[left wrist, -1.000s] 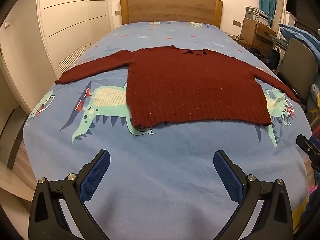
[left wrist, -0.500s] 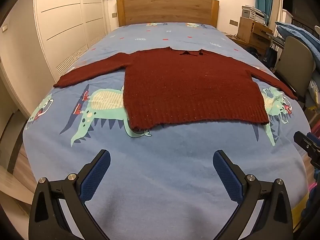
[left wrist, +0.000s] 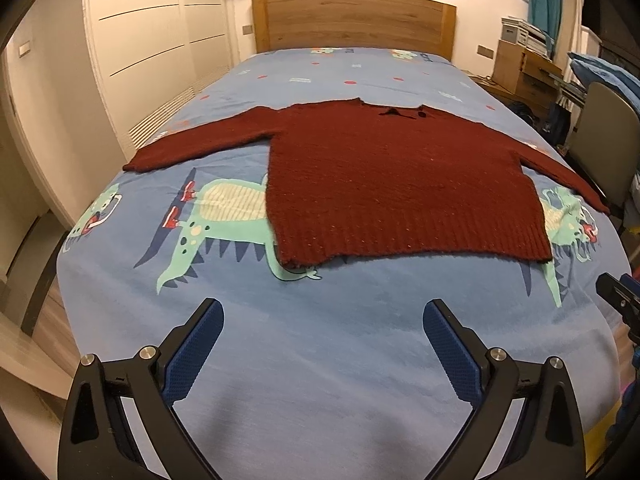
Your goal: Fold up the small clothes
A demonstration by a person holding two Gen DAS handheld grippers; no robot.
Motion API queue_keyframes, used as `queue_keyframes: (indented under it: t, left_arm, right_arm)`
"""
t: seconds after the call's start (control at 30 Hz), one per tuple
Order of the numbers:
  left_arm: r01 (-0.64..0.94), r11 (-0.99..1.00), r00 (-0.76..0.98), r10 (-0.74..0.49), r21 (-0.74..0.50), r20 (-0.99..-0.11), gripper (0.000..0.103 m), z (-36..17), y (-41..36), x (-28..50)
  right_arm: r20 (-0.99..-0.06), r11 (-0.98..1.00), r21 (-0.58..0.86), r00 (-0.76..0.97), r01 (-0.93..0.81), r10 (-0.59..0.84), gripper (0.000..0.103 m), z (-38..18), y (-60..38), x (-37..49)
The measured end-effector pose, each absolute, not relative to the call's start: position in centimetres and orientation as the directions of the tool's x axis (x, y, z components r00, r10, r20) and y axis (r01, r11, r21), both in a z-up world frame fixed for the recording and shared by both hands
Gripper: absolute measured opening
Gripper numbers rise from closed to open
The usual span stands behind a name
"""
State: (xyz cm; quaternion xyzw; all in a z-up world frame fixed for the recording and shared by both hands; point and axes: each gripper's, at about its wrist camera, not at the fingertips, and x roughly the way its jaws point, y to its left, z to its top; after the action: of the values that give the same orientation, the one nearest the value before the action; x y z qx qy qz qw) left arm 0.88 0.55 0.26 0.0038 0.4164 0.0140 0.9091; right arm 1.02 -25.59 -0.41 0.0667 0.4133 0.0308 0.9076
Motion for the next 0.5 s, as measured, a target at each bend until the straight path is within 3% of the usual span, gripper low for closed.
queue_keyframes:
  t: [0.5]
  left_arm:
    - [-0.011, 1.000, 0.635, -0.016, -0.029, -0.773, 0.096, 0.6, 0.9, 1.0]
  right_arm:
    - [-0.756, 0.989, 0.136, 0.639, -0.057, 0.141, 0.103, -0.1, -24.4, 2.5]
